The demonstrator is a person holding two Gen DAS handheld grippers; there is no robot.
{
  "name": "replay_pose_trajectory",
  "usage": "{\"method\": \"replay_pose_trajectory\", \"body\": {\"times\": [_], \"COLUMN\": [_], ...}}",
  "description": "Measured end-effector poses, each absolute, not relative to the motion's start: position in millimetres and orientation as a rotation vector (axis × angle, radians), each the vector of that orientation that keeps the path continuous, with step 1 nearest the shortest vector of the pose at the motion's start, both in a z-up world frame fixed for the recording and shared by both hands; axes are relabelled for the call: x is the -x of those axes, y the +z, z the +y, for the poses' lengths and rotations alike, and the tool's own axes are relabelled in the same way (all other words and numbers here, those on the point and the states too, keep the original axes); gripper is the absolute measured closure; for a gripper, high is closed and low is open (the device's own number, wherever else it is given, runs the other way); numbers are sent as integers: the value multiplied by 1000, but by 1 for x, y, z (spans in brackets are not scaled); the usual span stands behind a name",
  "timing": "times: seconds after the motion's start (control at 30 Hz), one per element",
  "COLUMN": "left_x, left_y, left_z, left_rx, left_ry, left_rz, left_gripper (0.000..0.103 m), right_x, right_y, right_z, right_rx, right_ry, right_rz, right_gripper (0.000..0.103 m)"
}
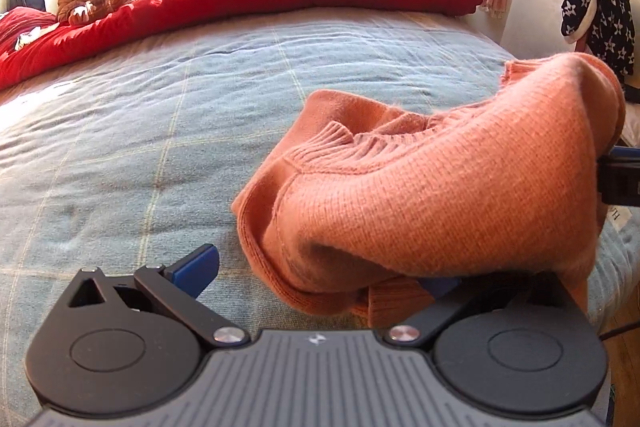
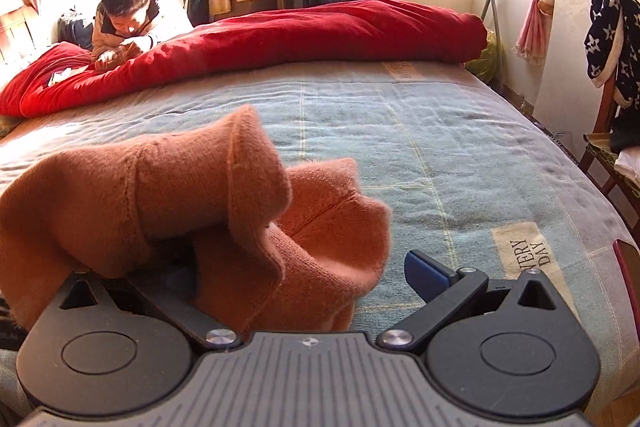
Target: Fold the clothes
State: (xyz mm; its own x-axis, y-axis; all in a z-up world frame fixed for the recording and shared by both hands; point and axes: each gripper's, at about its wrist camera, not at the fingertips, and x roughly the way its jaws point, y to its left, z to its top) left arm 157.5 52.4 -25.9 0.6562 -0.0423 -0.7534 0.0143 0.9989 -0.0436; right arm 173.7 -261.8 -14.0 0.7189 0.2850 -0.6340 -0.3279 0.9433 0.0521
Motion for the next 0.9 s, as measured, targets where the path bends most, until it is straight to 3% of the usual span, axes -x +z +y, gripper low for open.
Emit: {"method": "replay_pose_trajectory", "body": {"times": [0.17, 0.27, 0.9], "left_x": [-157, -162, -132], "left_y": [-47, -67, -88], "left_z": [76, 77, 88], "left_rx": [147, 110, 19], "left_ry": [-102, -60, -179], "left_rz": [880, 999, 808], "left_gripper": [0, 0, 0], "right_x": [-174, -175, -172], "right_y": [-22, -27, -42], "right_z": [-264, -265, -270], "right_rx": [23, 7, 21], "right_ry": [363, 380, 428], "right_rz": [693, 699, 663], "right_gripper": [0, 0, 0]}}
